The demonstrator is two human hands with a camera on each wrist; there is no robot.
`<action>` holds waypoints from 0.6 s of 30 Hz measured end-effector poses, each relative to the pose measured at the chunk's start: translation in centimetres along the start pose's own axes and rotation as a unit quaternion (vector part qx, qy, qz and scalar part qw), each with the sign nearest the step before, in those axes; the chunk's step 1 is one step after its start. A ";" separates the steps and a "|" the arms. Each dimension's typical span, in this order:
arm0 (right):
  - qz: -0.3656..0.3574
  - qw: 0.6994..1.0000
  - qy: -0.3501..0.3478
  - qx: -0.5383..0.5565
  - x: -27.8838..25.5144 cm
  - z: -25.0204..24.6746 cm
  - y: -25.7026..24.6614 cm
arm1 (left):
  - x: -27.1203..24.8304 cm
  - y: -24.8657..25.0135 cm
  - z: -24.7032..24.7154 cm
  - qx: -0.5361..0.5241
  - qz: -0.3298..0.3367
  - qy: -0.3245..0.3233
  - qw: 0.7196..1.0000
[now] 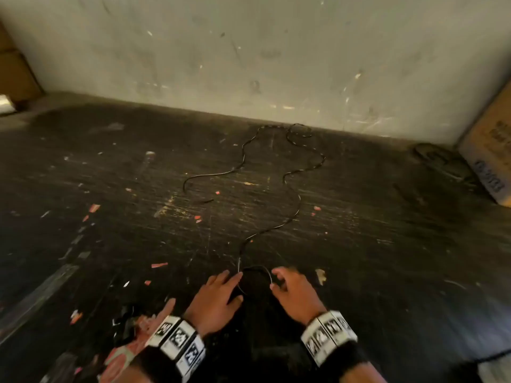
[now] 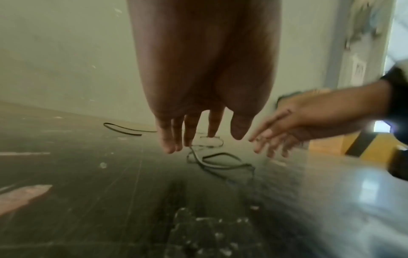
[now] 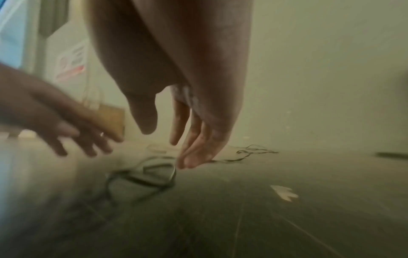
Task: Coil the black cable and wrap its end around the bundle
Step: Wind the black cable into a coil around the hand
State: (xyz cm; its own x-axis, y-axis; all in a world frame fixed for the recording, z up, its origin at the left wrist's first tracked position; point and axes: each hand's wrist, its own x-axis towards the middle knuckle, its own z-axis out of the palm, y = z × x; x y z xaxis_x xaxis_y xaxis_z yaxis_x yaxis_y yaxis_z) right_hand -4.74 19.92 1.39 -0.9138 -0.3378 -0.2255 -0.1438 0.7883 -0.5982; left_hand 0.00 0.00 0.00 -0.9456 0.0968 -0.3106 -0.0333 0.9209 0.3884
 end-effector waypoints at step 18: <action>0.158 0.827 0.034 0.538 -1.5 -1.4 -2.3 | -0.2 4.4 -2.7 -0.570 -0.078 0.077 0.815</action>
State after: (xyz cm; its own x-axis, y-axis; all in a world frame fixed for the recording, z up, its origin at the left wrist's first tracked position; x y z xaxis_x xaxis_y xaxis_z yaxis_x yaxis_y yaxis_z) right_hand -3.51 19.30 4.18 -0.8655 -0.1429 -0.4801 0.4948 -0.0948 -0.8638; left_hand -0.85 3.04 4.16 -0.9276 -0.1175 -0.3546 -0.3524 -0.0391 0.9350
